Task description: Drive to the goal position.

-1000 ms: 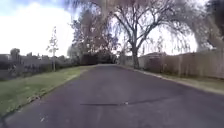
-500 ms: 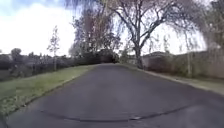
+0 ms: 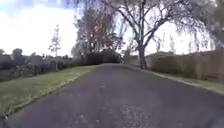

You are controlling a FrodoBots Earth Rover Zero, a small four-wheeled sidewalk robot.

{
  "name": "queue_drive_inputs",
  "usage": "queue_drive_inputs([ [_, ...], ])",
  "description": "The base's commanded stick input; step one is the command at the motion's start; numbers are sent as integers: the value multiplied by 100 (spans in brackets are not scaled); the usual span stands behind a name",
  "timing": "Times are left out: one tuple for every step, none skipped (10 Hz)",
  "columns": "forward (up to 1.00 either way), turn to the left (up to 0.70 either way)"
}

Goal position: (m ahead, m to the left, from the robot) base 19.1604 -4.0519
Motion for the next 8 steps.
queue_drive_inputs([
  [85,0],
  [85,0],
  [85,0],
  [85,0],
  [85,0],
  [85,0],
  [85,0],
  [85,0],
])
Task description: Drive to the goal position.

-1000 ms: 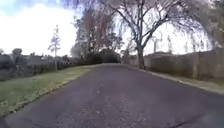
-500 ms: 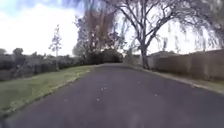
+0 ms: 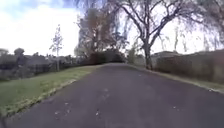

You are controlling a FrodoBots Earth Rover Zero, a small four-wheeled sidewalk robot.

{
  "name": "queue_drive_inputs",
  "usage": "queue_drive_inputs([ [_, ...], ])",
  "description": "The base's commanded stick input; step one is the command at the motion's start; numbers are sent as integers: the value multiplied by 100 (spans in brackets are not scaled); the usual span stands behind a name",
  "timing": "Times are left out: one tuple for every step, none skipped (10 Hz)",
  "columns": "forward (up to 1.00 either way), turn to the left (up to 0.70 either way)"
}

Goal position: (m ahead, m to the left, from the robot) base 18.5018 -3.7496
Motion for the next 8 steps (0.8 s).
queue_drive_inputs([
  [85,0],
  [85,0],
  [85,0],
  [85,0],
  [85,0],
  [85,0],
  [85,0],
  [85,0],
])
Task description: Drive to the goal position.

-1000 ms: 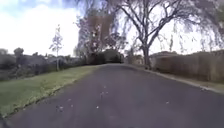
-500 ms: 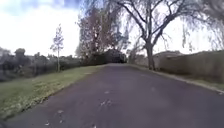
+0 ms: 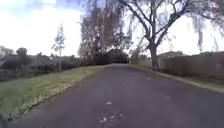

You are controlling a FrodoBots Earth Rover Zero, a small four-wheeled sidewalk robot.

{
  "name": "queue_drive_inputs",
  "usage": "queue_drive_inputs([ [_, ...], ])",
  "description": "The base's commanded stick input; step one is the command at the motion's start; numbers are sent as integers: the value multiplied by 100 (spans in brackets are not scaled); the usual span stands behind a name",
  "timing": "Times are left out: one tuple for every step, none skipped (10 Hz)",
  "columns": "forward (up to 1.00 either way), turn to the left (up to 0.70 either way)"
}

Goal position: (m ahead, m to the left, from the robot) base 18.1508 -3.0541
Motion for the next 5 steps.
queue_drive_inputs([
  [85,0],
  [85,0],
  [85,0],
  [85,0],
  [85,0],
])
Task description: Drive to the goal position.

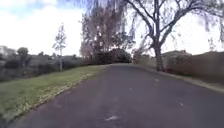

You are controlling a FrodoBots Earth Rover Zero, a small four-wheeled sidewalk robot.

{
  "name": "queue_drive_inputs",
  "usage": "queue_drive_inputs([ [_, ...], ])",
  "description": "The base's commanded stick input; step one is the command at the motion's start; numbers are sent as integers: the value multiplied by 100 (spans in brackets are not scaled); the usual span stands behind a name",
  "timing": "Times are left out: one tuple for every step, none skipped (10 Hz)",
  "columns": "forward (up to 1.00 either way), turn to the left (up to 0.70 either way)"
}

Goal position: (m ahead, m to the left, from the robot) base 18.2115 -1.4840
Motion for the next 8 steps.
queue_drive_inputs([
  [85,0],
  [85,0],
  [85,-10],
  [85,-29],
  [85,-33],
  [85,-34],
  [85,-3],
  [85,-1],
])
